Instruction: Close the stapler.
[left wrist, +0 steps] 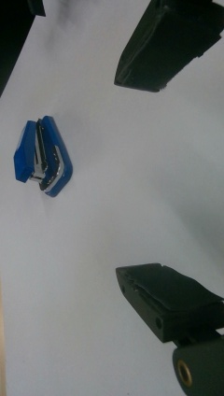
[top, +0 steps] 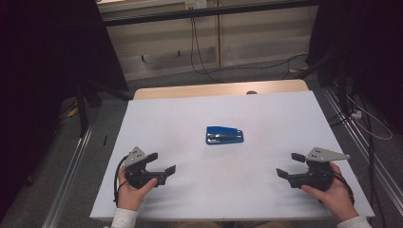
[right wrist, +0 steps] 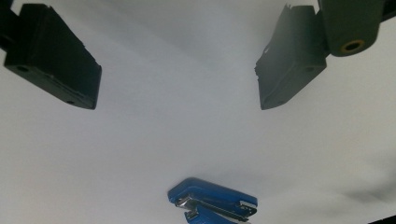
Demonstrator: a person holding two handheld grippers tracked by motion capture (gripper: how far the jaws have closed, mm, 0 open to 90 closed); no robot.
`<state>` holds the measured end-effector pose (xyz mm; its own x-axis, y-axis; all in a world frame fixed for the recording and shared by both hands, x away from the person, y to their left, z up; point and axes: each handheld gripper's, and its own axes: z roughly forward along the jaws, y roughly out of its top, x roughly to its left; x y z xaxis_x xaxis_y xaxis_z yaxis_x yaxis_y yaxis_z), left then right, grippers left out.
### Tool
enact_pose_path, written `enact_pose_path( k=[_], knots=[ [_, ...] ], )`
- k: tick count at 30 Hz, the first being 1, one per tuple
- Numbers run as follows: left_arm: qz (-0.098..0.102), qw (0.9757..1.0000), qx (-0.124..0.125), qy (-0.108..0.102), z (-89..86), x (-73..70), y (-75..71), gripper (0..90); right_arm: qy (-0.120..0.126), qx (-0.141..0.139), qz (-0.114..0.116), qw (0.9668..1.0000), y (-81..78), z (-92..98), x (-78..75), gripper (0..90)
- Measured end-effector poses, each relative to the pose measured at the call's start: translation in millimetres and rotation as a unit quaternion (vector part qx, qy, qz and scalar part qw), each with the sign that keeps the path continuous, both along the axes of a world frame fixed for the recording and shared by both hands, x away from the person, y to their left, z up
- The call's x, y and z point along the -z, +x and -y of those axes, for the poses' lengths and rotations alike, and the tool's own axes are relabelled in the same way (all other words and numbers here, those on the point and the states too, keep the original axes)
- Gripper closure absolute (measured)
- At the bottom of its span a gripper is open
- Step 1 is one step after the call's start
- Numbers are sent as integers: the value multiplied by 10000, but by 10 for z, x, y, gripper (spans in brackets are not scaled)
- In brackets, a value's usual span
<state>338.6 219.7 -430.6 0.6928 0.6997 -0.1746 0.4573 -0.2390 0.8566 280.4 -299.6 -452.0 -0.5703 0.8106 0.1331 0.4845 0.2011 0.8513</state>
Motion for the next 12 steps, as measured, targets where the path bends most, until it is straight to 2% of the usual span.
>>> enact_pose_path(
  k=[12],
  knots=[
    [-52,9999,-88,96,-62,47,6,81,19,-1,32,10000,21,16,31,130]
  ],
)
